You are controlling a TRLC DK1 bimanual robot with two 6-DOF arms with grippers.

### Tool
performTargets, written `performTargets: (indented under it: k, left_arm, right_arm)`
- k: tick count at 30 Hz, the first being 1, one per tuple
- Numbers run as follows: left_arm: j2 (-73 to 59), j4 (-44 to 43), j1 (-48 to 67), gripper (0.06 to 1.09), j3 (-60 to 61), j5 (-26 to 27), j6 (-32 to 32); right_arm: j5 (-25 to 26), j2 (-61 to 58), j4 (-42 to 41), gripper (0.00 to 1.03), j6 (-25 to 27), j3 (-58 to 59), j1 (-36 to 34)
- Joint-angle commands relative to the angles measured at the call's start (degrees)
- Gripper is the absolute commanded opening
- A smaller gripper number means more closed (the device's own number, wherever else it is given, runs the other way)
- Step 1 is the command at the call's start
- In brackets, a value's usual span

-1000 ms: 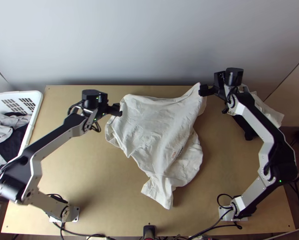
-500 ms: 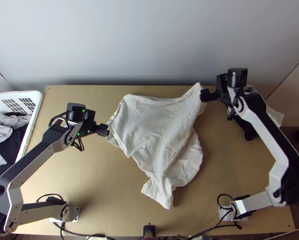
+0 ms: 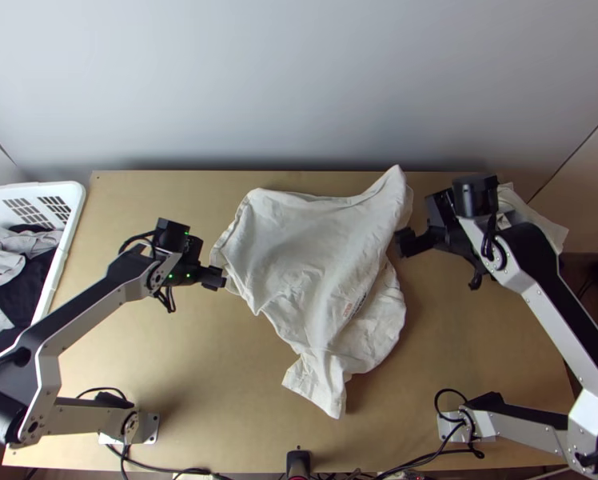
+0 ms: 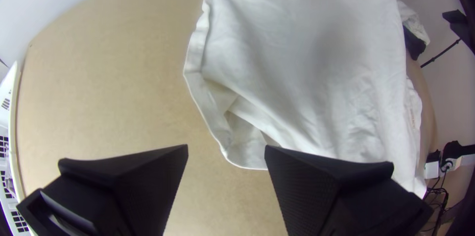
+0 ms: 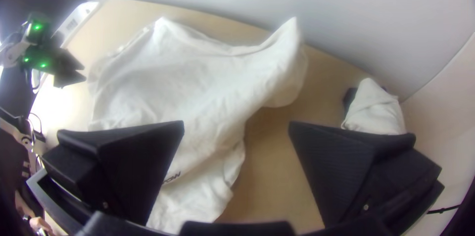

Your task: Fold the t-shirt

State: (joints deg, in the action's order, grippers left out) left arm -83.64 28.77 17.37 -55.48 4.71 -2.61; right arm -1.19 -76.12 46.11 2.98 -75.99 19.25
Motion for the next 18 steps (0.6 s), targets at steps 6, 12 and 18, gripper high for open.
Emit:
performTargets:
  k: [6, 12, 18]
  left_arm:
    - [-7.6, -2.6, 1.3, 0.64, -0.5, -0.1, -1.2]
    - [-8.2, -5.0, 1.5, 0.22, -0.4, 0.4, -0.5]
    - [-8.0, -5.6, 1.7, 0.10, -0.9, 1.8, 0.5]
  right_arm:
    - [-6.1, 6.9, 11.0, 0.98, 1.4, 4.4, 9.6]
    - [-6.2, 7.6, 13.0, 0.98, 5.4, 11.3, 20.8]
    - [-6.2, 6.2, 13.0, 0.98, 8.0, 15.0, 30.4]
